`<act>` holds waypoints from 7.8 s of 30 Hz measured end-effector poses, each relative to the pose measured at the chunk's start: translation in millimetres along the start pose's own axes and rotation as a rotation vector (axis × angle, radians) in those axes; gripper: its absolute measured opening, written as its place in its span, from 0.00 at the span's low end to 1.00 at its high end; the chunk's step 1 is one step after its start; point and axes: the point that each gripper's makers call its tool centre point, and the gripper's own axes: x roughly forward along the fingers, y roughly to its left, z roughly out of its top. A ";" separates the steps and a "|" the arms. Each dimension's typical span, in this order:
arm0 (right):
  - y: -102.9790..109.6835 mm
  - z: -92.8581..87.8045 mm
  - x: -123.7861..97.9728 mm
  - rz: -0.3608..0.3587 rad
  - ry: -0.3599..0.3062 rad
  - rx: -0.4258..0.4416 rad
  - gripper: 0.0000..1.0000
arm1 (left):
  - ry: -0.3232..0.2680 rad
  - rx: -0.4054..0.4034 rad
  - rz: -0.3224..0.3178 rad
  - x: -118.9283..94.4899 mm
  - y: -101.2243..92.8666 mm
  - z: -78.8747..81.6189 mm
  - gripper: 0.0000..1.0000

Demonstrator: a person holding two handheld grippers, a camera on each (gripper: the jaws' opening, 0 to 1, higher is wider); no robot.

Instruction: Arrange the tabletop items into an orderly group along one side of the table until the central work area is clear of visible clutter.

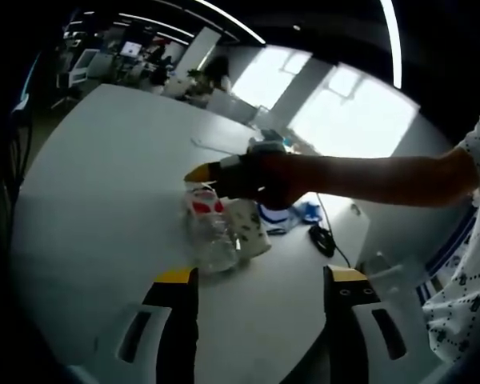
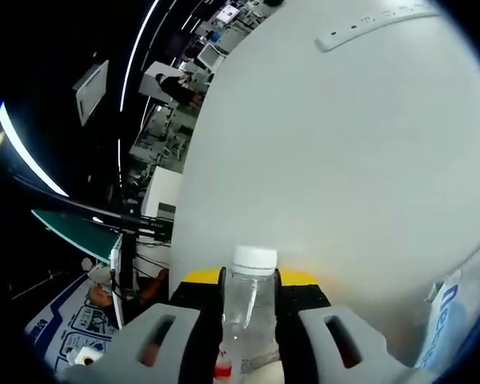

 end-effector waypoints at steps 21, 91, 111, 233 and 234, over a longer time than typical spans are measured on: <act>1.1 2.9 -2.5 0.025 -0.029 -0.017 0.20 | -0.004 0.015 -0.011 25.7 9.3 18.9 0.57; 84.4 -14.8 -31.2 0.230 -0.087 -0.440 0.18 | 0.052 0.068 -0.168 108.8 56.5 44.2 0.55; 98.5 -19.8 -41.3 0.252 -0.099 -0.530 0.17 | 0.070 0.114 -0.182 108.0 49.1 38.6 0.44; 105.1 -0.4 -89.5 0.207 -0.368 -1.184 0.20 | -0.042 0.582 -0.051 151.2 47.7 84.9 0.41; 104.6 -0.3 -89.6 0.206 -0.368 -1.187 0.20 | -0.042 0.586 -0.051 151.2 47.2 84.7 0.41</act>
